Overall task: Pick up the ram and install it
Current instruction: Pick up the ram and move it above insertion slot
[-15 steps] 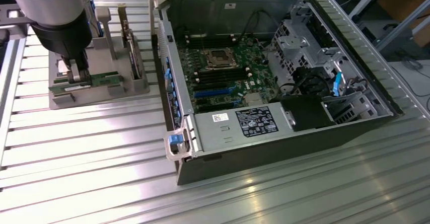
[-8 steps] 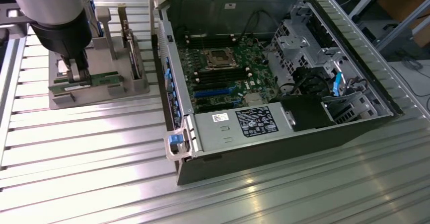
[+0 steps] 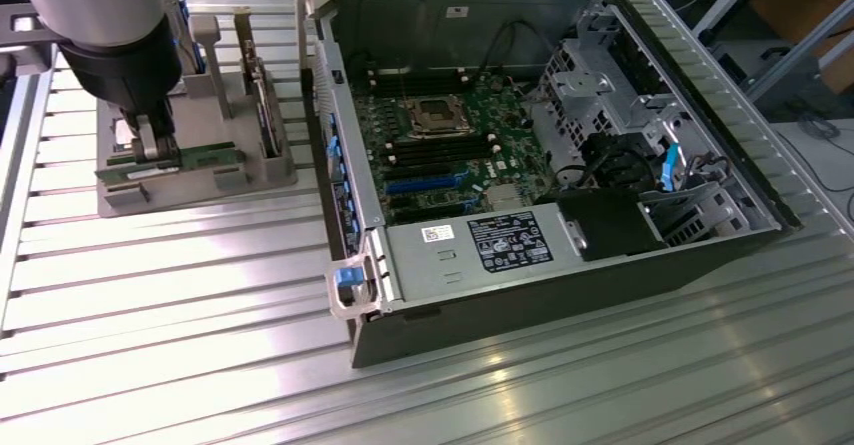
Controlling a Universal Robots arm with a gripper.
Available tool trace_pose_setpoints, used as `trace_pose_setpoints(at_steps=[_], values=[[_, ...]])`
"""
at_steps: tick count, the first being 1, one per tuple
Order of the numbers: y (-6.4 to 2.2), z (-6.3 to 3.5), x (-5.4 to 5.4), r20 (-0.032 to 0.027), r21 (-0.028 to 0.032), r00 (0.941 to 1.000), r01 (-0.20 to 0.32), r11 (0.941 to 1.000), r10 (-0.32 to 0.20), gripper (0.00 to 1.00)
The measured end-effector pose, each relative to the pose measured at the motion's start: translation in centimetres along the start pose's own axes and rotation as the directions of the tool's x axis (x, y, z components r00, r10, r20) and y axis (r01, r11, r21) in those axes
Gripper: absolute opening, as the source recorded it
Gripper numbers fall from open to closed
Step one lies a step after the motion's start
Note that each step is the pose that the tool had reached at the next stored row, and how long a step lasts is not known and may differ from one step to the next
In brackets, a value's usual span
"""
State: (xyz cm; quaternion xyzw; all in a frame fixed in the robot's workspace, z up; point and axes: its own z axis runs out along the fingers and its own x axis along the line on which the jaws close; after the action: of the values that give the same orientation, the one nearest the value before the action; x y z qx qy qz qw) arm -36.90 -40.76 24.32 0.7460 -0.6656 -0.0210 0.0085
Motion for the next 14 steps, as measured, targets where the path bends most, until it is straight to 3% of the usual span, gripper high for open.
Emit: trace_pose_setpoints(at_steps=[14], values=[[0.03,-0.85,-0.02,0.0001,0.0001,1.0000,0.000,1.0000,0.000,0.12]])
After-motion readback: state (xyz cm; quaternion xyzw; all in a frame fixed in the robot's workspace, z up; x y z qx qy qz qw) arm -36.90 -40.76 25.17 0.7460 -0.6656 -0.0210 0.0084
